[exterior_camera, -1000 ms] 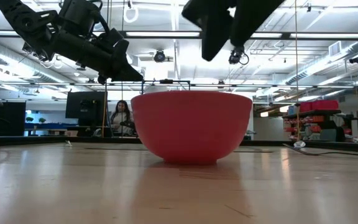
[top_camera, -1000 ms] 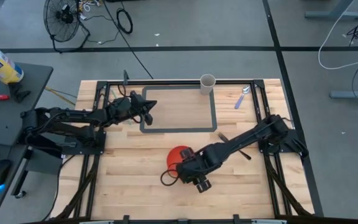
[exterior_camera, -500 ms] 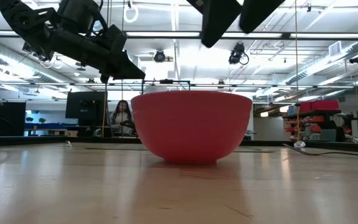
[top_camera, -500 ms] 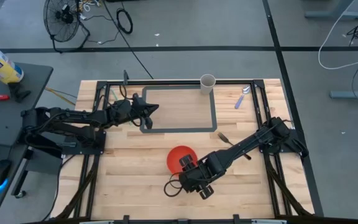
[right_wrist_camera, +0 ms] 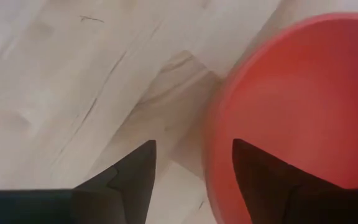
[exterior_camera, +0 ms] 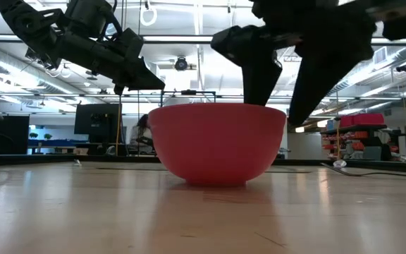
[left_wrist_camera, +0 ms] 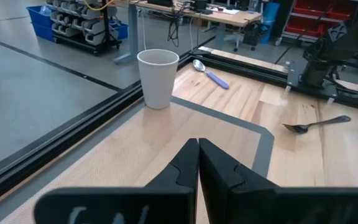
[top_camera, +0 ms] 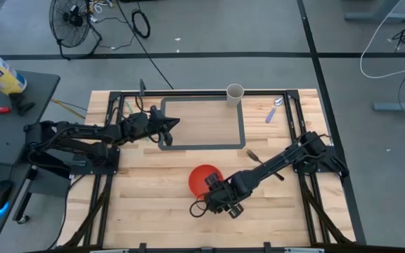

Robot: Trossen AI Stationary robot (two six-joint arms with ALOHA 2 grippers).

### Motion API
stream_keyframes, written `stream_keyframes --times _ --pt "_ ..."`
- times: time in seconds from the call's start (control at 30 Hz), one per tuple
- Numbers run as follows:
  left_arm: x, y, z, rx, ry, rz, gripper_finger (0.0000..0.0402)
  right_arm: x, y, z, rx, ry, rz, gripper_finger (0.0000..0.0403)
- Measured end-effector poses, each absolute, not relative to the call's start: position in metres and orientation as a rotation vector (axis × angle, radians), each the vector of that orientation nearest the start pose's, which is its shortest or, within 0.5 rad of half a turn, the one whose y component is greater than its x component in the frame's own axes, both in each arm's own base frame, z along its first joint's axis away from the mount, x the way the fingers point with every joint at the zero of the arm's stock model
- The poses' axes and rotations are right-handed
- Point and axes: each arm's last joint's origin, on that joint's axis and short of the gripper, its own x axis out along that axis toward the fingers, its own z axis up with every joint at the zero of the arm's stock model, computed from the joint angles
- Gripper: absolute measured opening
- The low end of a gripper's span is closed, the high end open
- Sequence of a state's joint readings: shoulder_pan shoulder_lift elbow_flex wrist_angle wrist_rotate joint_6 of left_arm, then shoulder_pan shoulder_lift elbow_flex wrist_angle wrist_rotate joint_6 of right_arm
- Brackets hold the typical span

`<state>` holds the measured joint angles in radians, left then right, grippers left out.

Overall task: Pick & Place Utensil
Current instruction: Put the orange bowl on the transparent mat

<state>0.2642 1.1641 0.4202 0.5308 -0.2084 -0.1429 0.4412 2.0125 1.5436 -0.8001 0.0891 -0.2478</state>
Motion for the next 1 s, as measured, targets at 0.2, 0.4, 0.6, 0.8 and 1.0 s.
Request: stream_keyframes --times 0.2,0.4,0.6,0.8,1.0 --pt "0.2208 0.0661 0.2039 -0.145 0.181 0.486 0.0014 0.3705 0.1707 0.1908 -0.547 1.181 0.447 0.0178" --pt "0.2205 0.0666 0.2039 -0.136 0.182 0.501 0.0014 0.3703 0.1708 0.1907 -0.573 1.177 0.468 0.0135" --pt "0.2205 0.0666 0.2040 -0.136 0.182 0.501 0.0014 0.3709 0.1695 0.1907 -0.572 1.177 0.470 0.0094" --pt "0.2205 0.0666 0.2038 -0.136 0.182 0.501 0.0014 0.3713 0.1686 0.1907 -0.581 1.176 0.480 0.0057" --pt "0.2204 0.0665 0.2033 -0.119 0.192 0.500 0.0014 0.3728 0.1662 0.1908 -0.575 1.173 0.476 0.0027"
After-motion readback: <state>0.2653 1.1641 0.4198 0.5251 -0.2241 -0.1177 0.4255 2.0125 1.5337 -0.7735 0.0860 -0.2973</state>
